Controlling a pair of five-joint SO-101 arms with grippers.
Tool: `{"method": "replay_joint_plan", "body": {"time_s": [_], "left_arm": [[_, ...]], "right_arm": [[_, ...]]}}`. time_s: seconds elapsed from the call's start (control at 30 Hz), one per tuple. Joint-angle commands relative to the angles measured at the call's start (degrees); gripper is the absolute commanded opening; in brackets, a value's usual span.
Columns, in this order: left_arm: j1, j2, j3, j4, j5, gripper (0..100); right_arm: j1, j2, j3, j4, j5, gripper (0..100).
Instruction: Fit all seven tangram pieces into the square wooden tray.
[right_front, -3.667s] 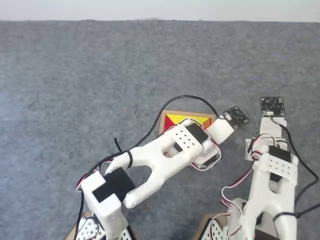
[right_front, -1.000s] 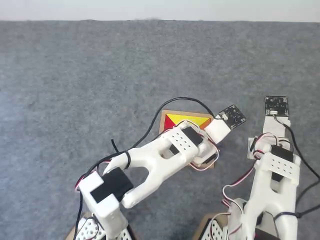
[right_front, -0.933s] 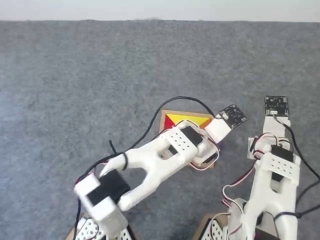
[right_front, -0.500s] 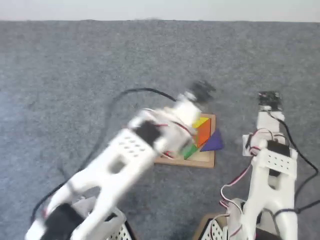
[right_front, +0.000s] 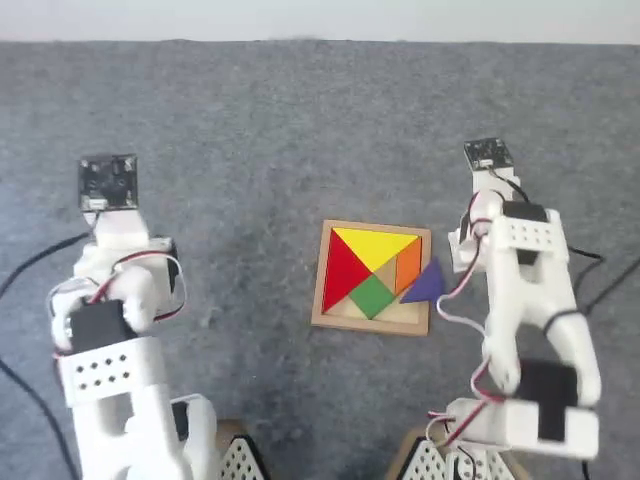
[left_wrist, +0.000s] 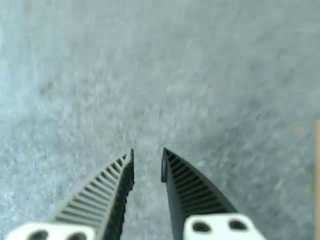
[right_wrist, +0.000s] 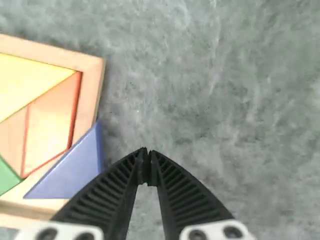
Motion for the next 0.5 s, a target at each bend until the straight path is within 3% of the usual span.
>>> {"method": "replay_joint_plan", "body": {"time_s": [0.0, 0.47], "left_arm": [[-2.02, -1.76, 5.05, -6.33, -1.14, 9], [-1.85, -1.58, 5.32, -6.68, -1.14, 9]], "right_arm": [[-0.13, 5.14, -5.54, 0.13, -2.46, 0.8], [-10.59, 6.73, -2.37, 0.04, -2.55, 0.8]]}}
